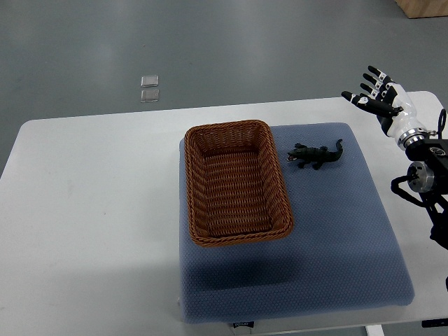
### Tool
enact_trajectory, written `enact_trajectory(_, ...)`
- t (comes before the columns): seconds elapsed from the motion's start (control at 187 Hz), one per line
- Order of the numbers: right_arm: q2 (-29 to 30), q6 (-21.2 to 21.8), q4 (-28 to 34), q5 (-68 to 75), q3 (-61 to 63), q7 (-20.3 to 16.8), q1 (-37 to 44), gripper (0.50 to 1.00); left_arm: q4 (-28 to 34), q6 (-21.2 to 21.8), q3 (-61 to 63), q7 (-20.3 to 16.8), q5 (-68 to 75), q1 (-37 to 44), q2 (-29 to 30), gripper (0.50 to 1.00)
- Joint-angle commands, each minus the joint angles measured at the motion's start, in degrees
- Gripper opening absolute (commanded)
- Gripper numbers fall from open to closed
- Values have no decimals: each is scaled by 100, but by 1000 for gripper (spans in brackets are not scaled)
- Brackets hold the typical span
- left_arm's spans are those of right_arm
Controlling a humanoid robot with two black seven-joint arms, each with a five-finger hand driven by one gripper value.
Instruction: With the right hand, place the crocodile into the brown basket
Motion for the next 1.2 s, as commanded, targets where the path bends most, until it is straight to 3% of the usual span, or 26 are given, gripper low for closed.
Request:
enact_trajectory(0.0, -9, 9, 3, 0, -2, 9, 8, 938, 9, -1, -6, 0, 0, 0, 0, 1000)
enact_trajectory(1.197, -185, 9, 55, -114, -371, 17, 60, 936, 0, -1, -6, 0, 0, 0, 0, 1000)
